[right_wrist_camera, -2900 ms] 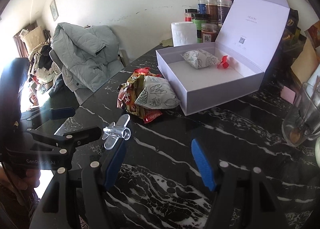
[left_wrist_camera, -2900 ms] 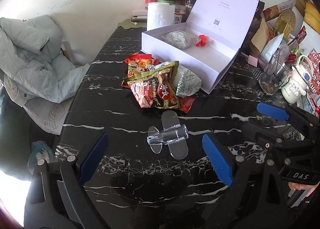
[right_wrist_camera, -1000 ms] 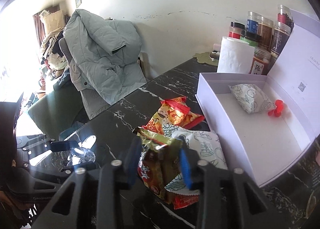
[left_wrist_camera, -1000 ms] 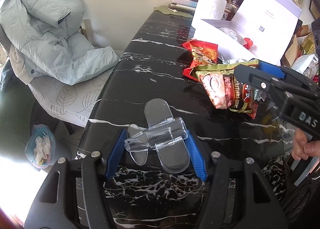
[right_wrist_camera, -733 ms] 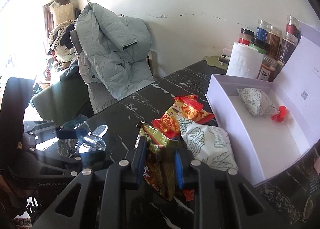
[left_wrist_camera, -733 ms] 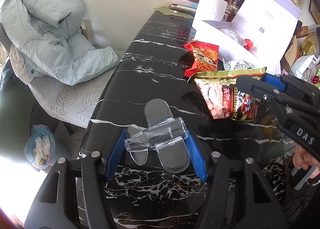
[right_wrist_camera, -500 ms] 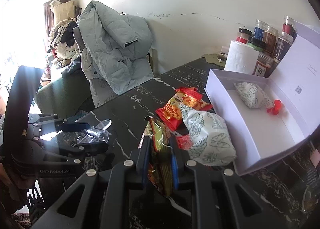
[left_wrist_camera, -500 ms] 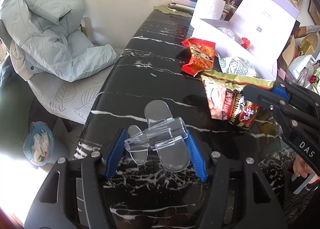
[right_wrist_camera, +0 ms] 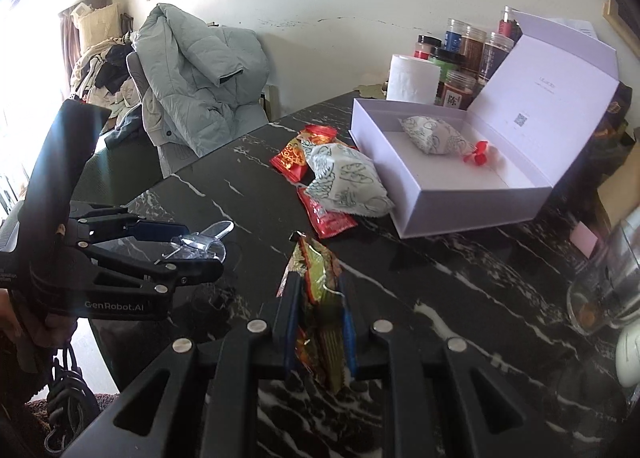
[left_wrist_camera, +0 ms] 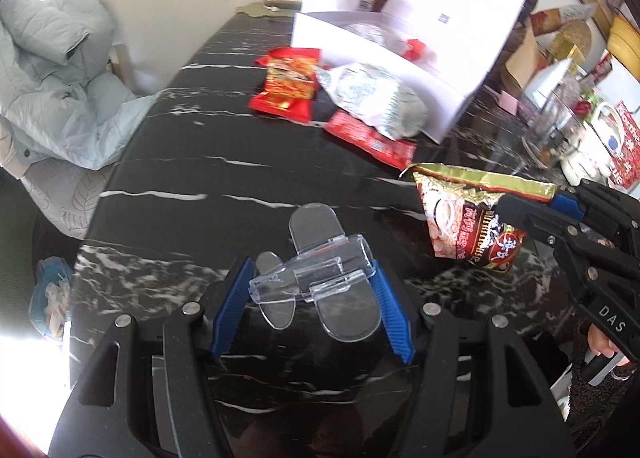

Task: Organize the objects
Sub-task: 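Lift the airplane with the left gripper while the right grasps the red-and-gold snack bag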

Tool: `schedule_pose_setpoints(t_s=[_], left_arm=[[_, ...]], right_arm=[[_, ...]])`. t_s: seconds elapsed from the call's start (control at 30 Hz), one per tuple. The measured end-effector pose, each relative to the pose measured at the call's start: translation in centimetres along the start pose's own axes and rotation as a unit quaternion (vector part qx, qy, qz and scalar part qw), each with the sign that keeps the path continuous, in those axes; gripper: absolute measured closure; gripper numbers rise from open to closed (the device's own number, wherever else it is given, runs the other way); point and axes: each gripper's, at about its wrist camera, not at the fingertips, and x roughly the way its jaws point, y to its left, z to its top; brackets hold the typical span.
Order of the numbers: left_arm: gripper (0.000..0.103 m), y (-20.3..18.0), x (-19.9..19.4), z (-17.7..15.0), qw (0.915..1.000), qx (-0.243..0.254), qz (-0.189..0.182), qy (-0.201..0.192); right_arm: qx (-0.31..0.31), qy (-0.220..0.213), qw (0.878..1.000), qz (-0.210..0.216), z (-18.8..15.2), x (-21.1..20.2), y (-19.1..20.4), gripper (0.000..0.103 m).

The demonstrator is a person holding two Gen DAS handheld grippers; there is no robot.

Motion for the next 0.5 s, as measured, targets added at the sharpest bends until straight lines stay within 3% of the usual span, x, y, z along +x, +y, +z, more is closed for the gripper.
schedule_pose_setpoints(t_s=[0.17, 0.33, 0.5], left_arm=[[0.044, -2.2, 0.1, -0.2, 0.9997, 0.02, -0.011, 0.003], [0.044, -3.2, 0.3, -0.4, 0.9995, 0.031, -0.002, 0.008], [0.044, -3.0, 0.4, -0.6, 0.9994, 0.031, 0.01, 0.01]], right_arm=[[0.0, 0.002, 1.0, 0.011, -1.6, -1.4, -0.1, 0.081], [0.013, 0.026, 0.999, 0.023, -2.8, -0.4, -0.1, 0.065], [0.039, 0.037, 0.997, 0.048, -3.3, 1.0, -0.8, 0.062]])
